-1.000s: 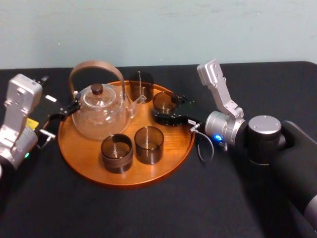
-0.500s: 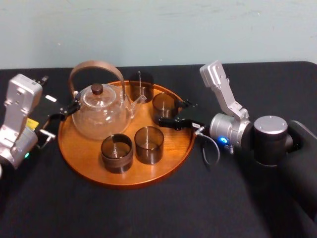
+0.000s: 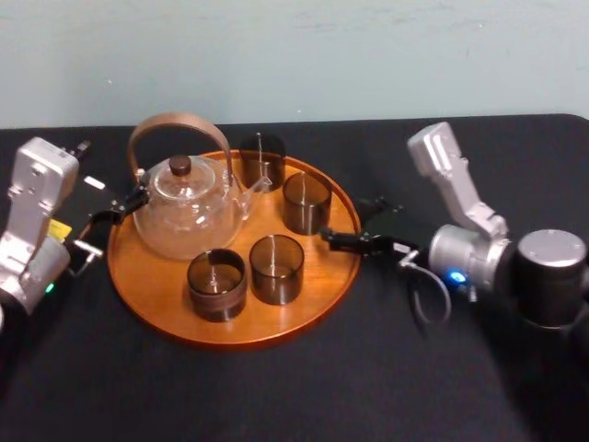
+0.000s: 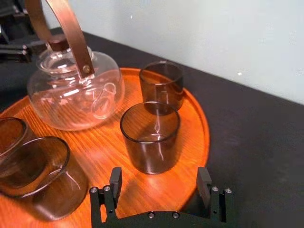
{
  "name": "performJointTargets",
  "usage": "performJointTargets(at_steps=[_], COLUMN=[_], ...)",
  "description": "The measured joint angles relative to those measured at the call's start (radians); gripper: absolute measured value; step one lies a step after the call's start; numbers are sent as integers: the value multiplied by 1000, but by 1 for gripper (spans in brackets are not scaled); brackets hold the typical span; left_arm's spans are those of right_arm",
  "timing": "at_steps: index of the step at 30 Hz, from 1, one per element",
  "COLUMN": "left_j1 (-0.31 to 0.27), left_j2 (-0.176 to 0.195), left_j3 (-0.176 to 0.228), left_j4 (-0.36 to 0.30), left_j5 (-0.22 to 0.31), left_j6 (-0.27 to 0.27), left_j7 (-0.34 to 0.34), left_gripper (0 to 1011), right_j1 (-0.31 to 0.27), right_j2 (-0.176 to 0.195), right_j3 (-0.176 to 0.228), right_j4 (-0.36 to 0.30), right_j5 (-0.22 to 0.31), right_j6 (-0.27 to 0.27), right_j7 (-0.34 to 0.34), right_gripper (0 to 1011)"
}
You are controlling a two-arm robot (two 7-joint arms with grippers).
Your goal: Pick up the glass from the table and place it on the tray.
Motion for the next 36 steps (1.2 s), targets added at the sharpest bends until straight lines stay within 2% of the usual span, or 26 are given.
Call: performJointTargets(at_steps=[5, 8, 11, 13, 16, 21, 36], left_j1=[0, 0, 0, 0, 0, 0, 0], left_j2=[0, 0, 0, 0, 0, 0, 0], left_j3=[0, 0, 0, 0, 0, 0, 0], left_j4=[0, 0, 0, 0, 0, 0, 0], left_j5=[0, 0, 0, 0, 0, 0, 0], left_j6=[0, 0, 0, 0, 0, 0, 0], left_j7=[0, 0, 0, 0, 0, 0, 0], left_gripper=[1010, 1009, 1010, 1010, 1009, 1010, 1009], right_j1=[-63, -118, -159, -170, -214, -257, -249], right_j2=[54, 94, 117, 122, 139, 145, 144], right_j3=[39, 79, 114, 124, 166, 216, 207], right_j4=[-98, -171, -218, -229, -269, -297, -291], right_j5=[32, 60, 79, 84, 103, 117, 116], right_j6=[-7, -28, -50, -56, -83, -109, -107], right_j7=[-15, -36, -61, -68, -100, -145, -138], right_gripper=[1002, 1002, 1002, 1002, 1002, 1002, 1002])
